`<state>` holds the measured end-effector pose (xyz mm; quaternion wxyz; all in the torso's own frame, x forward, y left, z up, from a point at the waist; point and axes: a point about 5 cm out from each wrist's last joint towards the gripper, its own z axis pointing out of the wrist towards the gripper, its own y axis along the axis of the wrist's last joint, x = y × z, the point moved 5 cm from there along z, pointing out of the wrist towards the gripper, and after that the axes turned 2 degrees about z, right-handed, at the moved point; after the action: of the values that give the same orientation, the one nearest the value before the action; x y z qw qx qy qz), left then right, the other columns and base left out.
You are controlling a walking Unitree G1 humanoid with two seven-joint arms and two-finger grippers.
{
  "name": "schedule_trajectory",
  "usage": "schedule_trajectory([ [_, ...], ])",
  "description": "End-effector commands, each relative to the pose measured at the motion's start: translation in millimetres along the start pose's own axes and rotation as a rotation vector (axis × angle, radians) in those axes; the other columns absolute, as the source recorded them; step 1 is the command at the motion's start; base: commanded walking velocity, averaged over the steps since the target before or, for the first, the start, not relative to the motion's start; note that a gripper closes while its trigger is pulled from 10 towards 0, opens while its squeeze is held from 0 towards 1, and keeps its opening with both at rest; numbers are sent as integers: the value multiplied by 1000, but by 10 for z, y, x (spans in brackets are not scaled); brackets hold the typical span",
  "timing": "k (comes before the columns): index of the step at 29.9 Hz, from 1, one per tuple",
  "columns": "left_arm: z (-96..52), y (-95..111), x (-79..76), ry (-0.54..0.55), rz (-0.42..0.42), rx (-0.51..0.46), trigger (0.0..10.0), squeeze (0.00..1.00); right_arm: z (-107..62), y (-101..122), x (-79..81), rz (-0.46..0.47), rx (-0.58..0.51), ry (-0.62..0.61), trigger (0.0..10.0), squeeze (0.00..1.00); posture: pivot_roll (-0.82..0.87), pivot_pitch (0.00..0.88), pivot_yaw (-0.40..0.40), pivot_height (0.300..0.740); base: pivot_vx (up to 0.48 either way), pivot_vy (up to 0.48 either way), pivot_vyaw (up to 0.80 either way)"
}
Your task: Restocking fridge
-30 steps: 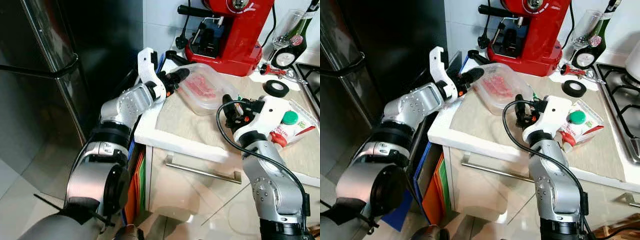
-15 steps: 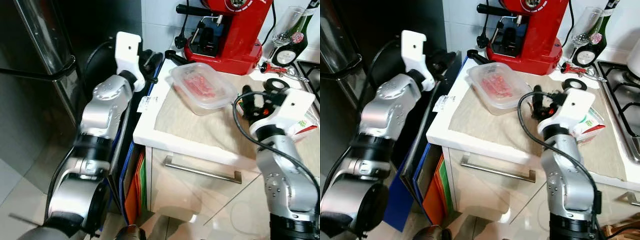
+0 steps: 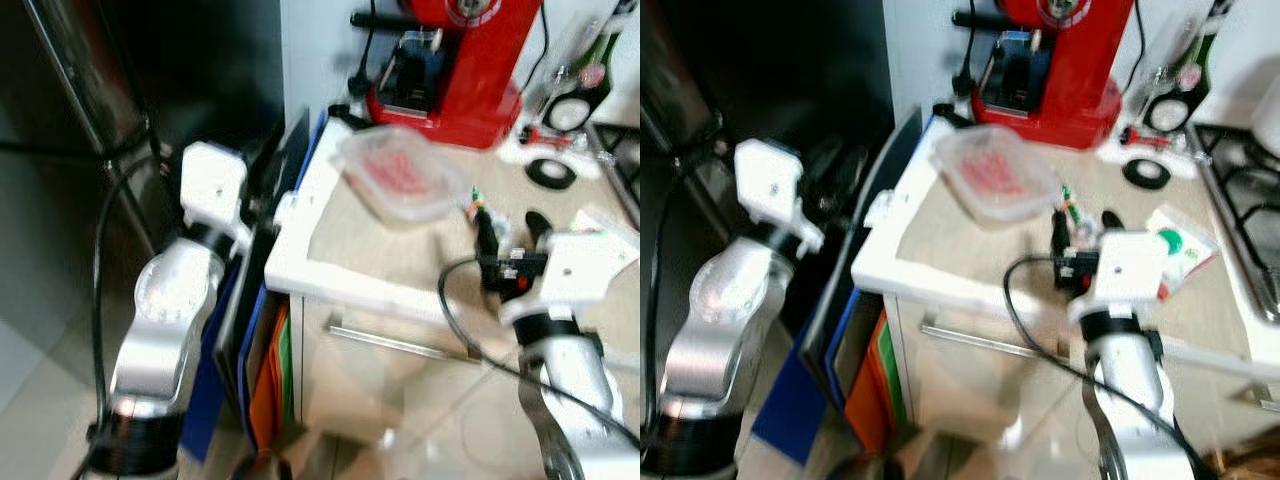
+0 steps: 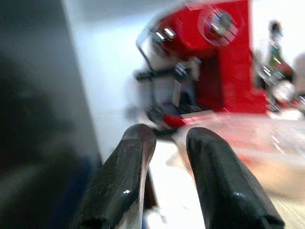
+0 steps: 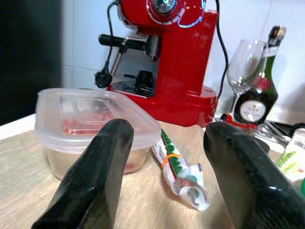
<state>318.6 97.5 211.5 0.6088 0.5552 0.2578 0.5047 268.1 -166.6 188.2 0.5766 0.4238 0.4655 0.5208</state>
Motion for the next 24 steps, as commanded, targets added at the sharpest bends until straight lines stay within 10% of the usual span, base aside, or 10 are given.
schedule_trajectory([
  [1,28,16,-52,-19,6,-1,10000,0,21,23,21,-17,-17,10,10000,0,66,0,-5,730,0,0,0],
  [6,90,-34,-40,13,-62,32,10000,0,119,-228,-187,-106,26,-43,10000,0,69,0,-2,730,0,0,0],
  [22,240,32,-88,-14,-92,23,10000,0,188,-46,-32,-109,-37,-63,10000,0,42,0,30,730,0,0,0],
  [23,254,34,-105,-20,-93,22,10000,0,189,-17,-32,-98,-51,-68,10000,1000,42,0,31,730,0,0,0],
  [24,275,39,-120,-26,-91,18,10000,0,192,10,-45,-96,-65,-77,10000,1000,42,0,31,730,0,0,0],
])
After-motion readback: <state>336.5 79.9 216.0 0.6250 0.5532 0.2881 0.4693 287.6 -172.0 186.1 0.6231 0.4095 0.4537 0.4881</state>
